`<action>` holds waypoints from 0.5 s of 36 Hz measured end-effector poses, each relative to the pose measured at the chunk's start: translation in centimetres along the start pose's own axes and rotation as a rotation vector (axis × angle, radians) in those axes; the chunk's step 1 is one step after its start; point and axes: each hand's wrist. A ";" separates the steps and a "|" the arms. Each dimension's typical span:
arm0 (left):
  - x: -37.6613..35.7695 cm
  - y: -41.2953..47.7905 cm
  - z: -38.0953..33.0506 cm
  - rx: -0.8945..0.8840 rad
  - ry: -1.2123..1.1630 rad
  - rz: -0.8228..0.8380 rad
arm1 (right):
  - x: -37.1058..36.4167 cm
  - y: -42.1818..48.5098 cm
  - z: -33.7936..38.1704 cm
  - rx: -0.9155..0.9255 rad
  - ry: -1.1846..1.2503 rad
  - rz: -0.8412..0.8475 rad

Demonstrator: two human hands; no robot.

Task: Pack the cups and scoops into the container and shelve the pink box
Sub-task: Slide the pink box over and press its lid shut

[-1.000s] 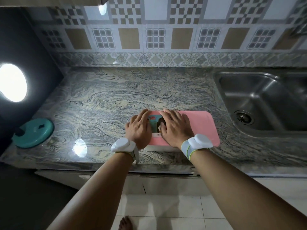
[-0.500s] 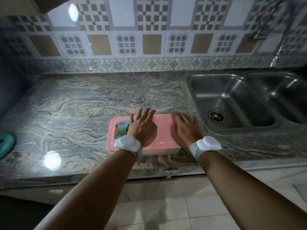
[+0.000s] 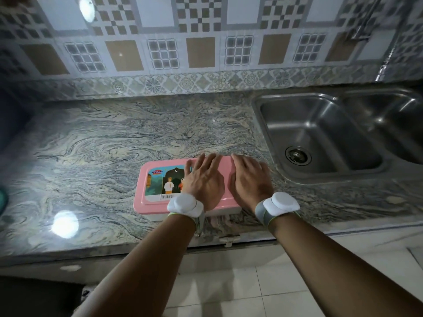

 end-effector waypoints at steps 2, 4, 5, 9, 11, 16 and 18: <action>0.1 0.1 -0.1 -0.002 0.003 0.010 | 0.2 0.0 0.0 -0.001 -0.011 0.004; 0.1 0.0 0.0 0.000 -0.001 0.023 | 0.4 0.0 0.1 0.005 -0.025 0.038; 0.0 0.2 0.0 -0.003 -0.002 0.037 | 0.5 0.2 0.1 0.003 -0.031 0.073; 0.9 0.7 0.4 0.015 -0.086 0.113 | 1.5 0.5 0.6 -0.044 -0.047 0.215; 1.9 0.6 1.2 0.014 -0.138 0.127 | 1.9 0.8 1.1 -0.052 -0.073 0.241; 5.2 -1.4 5.5 0.126 -0.063 0.139 | 2.4 0.8 1.8 0.004 -0.046 0.182; 6.4 -2.6 7.1 0.134 -0.010 0.134 | 2.6 0.4 2.7 0.105 0.023 0.130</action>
Point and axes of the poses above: each hand's wrist, its own y-axis towards the middle knuckle, its own x-axis out of the back of the hand, z = x × y, and after that the axes turned 10 degrees about -z, right-handed
